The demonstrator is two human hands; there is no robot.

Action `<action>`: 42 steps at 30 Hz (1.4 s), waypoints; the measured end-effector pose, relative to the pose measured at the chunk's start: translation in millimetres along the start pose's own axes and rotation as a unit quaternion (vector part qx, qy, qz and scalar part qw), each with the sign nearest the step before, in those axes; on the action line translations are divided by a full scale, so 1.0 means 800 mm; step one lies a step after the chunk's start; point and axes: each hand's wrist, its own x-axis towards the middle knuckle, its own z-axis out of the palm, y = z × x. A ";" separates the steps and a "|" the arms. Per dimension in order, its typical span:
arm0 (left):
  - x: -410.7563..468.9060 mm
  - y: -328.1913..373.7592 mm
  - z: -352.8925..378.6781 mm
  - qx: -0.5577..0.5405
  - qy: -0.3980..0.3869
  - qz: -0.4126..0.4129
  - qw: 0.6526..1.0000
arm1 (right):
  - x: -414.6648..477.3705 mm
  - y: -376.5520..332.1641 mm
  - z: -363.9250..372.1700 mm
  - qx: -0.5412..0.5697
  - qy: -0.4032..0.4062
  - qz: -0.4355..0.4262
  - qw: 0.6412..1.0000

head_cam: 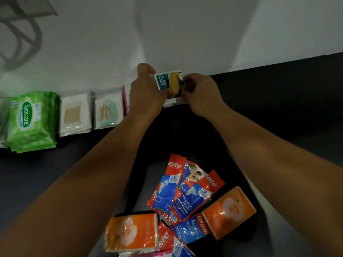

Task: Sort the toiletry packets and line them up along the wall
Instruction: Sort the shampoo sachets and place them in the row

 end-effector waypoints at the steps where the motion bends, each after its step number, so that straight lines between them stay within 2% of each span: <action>1: 0.005 -0.004 0.006 0.031 -0.006 0.005 0.999 | 0.007 0.003 0.004 -0.025 0.000 -0.003 1.000; 4: 0.015 -0.020 0.023 0.184 -0.022 0.034 0.982 | 0.017 0.015 0.019 -0.087 0.000 -0.015 0.996; 7: 0.018 -0.026 0.029 0.339 0.002 0.068 0.938 | 0.023 0.021 0.031 -0.126 0.007 -0.027 0.992; 9: 0.019 -0.023 0.030 0.364 0.006 0.084 0.928 | 0.024 0.023 0.035 -0.144 0.017 -0.037 0.989; 13: 0.018 -0.017 0.032 0.411 -0.040 0.118 0.903 | 0.024 0.026 0.036 -0.174 0.008 -0.058 0.983; 15: 0.013 -0.012 0.027 0.405 -0.051 0.119 0.905 | 0.023 0.023 0.031 -0.170 -0.010 -0.048 0.984; 18: -0.005 0.004 0.012 0.355 -0.044 0.109 0.927 | 0.010 0.014 0.018 -0.136 -0.029 -0.025 0.990; 23: -0.069 0.021 -0.031 0.255 -0.017 0.093 0.962 | -0.067 -0.008 -0.005 -0.095 0.017 -0.050 0.994; 27: -0.123 0.000 -0.064 0.197 -0.033 0.115 0.973 | -0.142 -0.031 -0.012 -0.071 -0.035 -0.042 0.996; 31: -0.183 -0.028 -0.103 0.179 -0.072 0.120 0.974 | -0.213 -0.044 0.000 -0.041 -0.021 -0.071 0.996; 34: -0.238 -0.047 -0.133 0.156 -0.083 0.116 0.977 | -0.266 -0.053 0.017 -0.031 -0.045 -0.074 0.996; 37: -0.278 -0.068 -0.157 0.163 -0.124 0.066 0.977 | -0.312 -0.064 0.031 -0.060 -0.075 -0.071 0.993; 42: -0.322 -0.086 -0.172 0.247 -0.212 0.029 0.945 | -0.355 -0.079 0.048 -0.160 -0.152 -0.050 0.974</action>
